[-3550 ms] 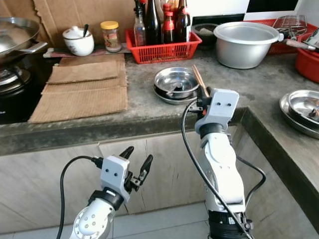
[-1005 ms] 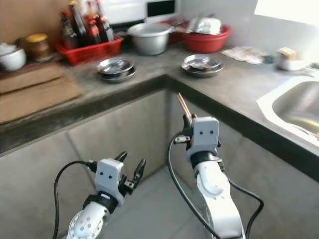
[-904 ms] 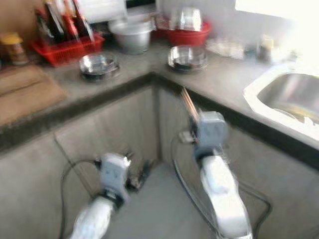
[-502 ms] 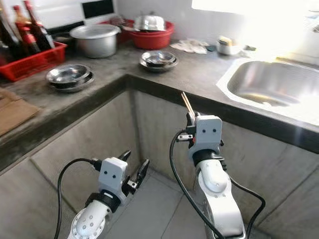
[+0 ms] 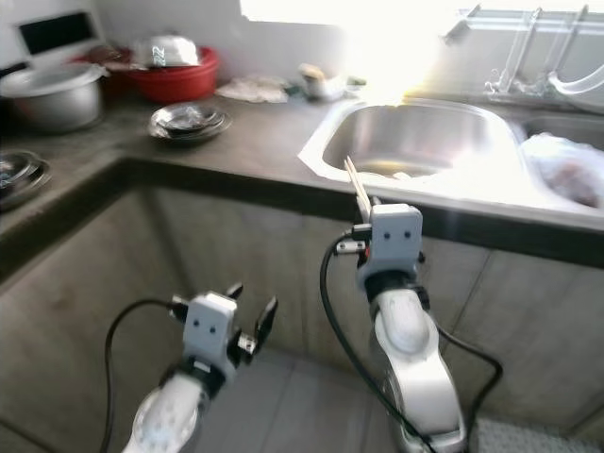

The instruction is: Kitchen organization

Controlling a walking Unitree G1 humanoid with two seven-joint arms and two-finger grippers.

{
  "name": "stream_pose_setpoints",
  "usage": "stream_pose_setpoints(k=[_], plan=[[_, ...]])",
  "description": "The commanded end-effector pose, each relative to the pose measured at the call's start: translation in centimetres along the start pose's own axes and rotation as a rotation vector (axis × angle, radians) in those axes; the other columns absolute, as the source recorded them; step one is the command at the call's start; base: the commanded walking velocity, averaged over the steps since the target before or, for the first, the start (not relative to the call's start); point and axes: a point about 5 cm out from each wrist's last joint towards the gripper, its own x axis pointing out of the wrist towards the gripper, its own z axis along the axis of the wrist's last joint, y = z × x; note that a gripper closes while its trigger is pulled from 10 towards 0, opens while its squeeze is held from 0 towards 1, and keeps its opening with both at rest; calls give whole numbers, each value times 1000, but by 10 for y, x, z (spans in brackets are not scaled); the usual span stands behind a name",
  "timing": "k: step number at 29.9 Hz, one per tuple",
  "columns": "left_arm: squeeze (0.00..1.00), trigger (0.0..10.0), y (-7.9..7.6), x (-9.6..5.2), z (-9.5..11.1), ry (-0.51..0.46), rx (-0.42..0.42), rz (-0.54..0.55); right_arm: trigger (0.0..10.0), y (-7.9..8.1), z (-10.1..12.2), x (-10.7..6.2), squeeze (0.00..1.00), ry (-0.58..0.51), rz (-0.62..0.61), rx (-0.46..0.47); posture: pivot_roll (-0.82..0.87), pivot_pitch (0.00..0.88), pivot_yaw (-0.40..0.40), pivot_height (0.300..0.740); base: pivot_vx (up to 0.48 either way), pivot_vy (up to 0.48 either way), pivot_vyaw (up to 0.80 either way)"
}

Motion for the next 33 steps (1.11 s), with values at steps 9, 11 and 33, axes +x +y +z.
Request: stream_pose_setpoints(k=[9, 11, 33], plan=[[0, 10000, 8, 2, 6, -30, 24, 25, 10000, 8, 14, 8, 0, -60, 50, 20, 7, 37, 2, 740, 213, 0, -348], [0, 10000, 8, 2, 6, -29, 23, 26, 10000, 8, 14, 9, 0, -62, 54, 22, 8, 37, 1, 740, 426, 0, 0], [0, 10000, 8, 2, 6, -26, 28, 30, 10000, 4, 21, 30, 0, -67, 99, 11, 8, 46, -5, 740, 441, 0, 318]])
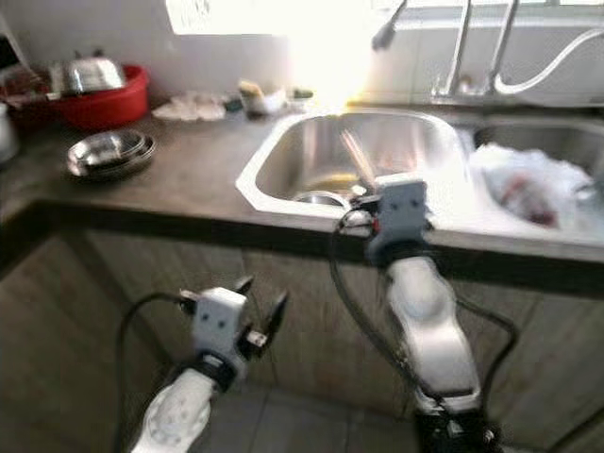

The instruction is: Kitchen organization

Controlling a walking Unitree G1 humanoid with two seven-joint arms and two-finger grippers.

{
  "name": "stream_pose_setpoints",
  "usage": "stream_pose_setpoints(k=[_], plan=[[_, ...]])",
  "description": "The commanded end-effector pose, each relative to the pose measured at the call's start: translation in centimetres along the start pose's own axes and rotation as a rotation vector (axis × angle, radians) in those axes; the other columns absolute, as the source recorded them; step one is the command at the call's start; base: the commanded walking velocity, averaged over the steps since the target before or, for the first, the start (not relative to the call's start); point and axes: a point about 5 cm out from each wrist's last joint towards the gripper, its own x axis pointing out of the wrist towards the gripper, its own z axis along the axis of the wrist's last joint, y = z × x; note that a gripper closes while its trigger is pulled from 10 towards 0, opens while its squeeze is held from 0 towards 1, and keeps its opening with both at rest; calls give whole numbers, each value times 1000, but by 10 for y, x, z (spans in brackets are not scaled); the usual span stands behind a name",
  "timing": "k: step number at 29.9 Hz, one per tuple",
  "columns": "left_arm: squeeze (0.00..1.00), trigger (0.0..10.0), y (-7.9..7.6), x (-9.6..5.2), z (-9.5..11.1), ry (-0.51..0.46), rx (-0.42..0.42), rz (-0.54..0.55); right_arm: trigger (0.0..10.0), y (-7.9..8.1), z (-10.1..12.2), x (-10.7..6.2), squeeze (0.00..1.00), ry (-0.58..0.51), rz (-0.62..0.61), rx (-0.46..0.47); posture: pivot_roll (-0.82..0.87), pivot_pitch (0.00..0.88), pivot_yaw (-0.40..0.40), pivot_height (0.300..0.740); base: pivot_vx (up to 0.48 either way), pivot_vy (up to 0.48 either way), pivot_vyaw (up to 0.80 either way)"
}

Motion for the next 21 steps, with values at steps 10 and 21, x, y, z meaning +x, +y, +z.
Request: stream_pose_setpoints(k=[10, 21], plan=[[0, 10000, 7, 0, 2, -9, 21, 20, 10000, -7, 5, 18, 0, 30, -17, -63, 10, 49, -8, 740, 456, 0, 0], [0, 10000, 9, 1, 3, -13, 18, 35, 10000, -11, 8, 37, 0, 103, 45, -81, 12, 49, -9, 740, 203, 0, 0]])
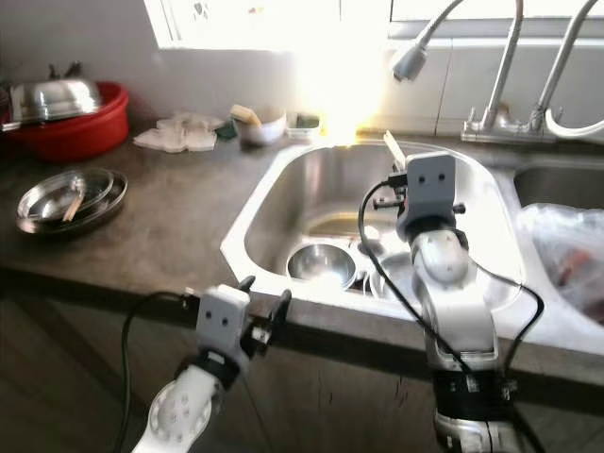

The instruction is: Kitchen organization

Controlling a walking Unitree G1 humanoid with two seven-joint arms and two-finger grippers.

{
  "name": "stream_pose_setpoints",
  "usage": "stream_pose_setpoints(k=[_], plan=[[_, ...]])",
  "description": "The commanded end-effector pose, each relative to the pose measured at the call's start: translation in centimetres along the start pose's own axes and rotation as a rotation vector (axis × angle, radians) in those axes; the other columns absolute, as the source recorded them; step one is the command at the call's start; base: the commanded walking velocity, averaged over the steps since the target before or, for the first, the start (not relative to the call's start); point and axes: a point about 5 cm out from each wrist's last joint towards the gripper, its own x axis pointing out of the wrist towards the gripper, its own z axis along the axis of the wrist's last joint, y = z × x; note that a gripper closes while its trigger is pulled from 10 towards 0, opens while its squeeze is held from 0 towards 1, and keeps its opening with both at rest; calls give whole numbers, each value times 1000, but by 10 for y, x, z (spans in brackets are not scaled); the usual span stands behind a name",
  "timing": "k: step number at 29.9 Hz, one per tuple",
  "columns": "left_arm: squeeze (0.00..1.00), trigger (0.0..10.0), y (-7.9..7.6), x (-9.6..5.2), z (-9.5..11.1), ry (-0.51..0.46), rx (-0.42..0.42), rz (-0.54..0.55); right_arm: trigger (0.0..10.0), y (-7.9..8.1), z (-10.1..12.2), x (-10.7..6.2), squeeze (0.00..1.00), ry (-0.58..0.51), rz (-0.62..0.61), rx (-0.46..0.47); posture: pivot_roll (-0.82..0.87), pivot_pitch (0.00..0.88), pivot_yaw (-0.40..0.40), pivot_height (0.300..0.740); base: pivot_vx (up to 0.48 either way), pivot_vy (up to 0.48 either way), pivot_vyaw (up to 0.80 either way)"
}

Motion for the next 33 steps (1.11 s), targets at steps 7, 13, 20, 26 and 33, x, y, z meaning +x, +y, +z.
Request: stream_pose_setpoints(k=[7, 13, 20, 26, 33], plan=[[0, 10000, 4, -3, -2, 9, 15, 16, 10000, 12, -16, 12, 0, 201, 123, -39, 13, 54, -9, 740, 0, 0, 0], [0, 10000, 3, -4, -2, 10, 12, 14, 10000, 16, -25, 18, 0, 270, 168, -80, 10, 54, -5, 740, 0, 0, 0], [0, 10000, 3, -5, -2, 11, 12, 15, 10000, 21, -45, 20, 0, 389, 207, -110, 16, 54, -11, 740, 0, 0, 0], [0, 10000, 4, -8, -5, 21, 15, 20, 10000, 24, -49, 19, 1000, 383, 204, -90, 22, 50, -14, 740, 0, 0, 0], [0, 10000, 4, -8, -5, 20, 17, 20, 10000, 23, -44, 15, 1000, 307, 167, -42, 14, 43, -10, 740, 0, 0, 0]])
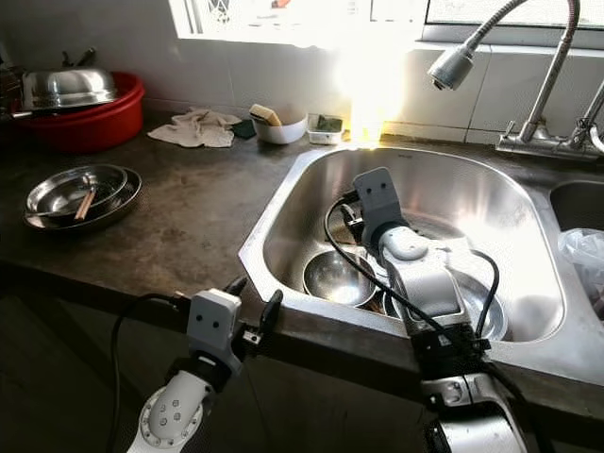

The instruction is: Kitchen organization

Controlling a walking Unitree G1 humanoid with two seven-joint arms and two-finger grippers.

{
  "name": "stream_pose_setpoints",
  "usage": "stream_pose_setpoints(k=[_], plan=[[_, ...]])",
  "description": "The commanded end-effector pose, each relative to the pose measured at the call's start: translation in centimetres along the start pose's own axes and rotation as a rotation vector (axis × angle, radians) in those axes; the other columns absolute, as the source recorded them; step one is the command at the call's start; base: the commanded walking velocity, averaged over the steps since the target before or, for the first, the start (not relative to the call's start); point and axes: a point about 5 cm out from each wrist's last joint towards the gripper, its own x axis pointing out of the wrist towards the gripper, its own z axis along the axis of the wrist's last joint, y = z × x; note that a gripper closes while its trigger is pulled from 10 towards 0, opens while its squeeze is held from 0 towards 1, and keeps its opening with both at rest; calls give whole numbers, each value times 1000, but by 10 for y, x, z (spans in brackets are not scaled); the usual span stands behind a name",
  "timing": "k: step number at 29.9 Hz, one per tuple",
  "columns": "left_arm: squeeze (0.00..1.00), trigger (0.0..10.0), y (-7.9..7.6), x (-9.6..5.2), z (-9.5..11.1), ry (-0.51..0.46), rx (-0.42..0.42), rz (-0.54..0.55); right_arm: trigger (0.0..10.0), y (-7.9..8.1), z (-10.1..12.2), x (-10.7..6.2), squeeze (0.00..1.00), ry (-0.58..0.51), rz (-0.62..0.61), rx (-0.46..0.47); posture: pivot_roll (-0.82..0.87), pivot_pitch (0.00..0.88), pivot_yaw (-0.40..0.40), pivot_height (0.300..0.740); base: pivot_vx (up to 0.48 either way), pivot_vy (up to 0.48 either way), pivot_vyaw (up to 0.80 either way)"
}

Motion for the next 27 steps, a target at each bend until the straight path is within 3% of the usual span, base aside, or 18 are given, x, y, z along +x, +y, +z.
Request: stream_pose_setpoints(k=[1, 3, 4, 5, 6, 18, 27], plan=[[0, 10000, 0, -1, -2, 13, 14, 4, 10000, -2, 5, -4, 1000, -62, -22, 19, 14, 43, -10, 740, 0, 0, 0], [0, 10000, 1, -1, -2, 13, 16, 7, 10000, -1, 4, -8, 1000, -81, -29, 29, 18, 39, -11, 740, 0, 0, 0], [0, 10000, 1, -1, -2, 13, 17, 6, 10000, 0, 4, -11, 498, -101, -35, 41, 17, 37, -11, 740, 0, 0, 0], [0, 10000, 1, -1, -2, 13, 17, 6, 10000, 1, 4, -13, 176, -114, -40, 47, 17, 37, -11, 740, 0, 0, 0], [0, 10000, 1, -1, -2, 13, 17, 6, 10000, 2, 3, -17, 0, -139, -50, 51, 15, 35, -11, 740, 0, 0, 0], [0, 10000, 2, -2, -2, 13, 17, 4, 10000, 6, -3, -63, 0, -322, -122, 145, 7, 40, -4, 740, 0, 0, 0], [0, 10000, 3, -6, 0, 6, 14, 21, 10000, 17, -17, -90, 0, -336, -93, 169, 6, 50, -4, 740, 0, 0, 0]])
